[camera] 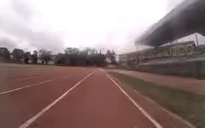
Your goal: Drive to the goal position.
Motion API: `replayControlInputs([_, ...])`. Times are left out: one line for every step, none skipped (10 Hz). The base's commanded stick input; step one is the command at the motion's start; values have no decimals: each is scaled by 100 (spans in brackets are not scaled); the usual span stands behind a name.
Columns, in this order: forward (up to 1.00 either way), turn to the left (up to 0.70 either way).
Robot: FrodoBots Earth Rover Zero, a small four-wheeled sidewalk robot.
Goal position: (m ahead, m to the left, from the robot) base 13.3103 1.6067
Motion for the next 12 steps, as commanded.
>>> replayControlInputs([70,0])
replayControlInputs([70,0])
replayControlInputs([70,0])
replayControlInputs([70,0])
replayControlInputs([70,0])
replayControlInputs([70,0])
replayControlInputs([70,0])
replayControlInputs([70,0])
replayControlInputs([70,-14])
replayControlInputs([70,-23])
replayControlInputs([70,-25])
replayControlInputs([70,-24])
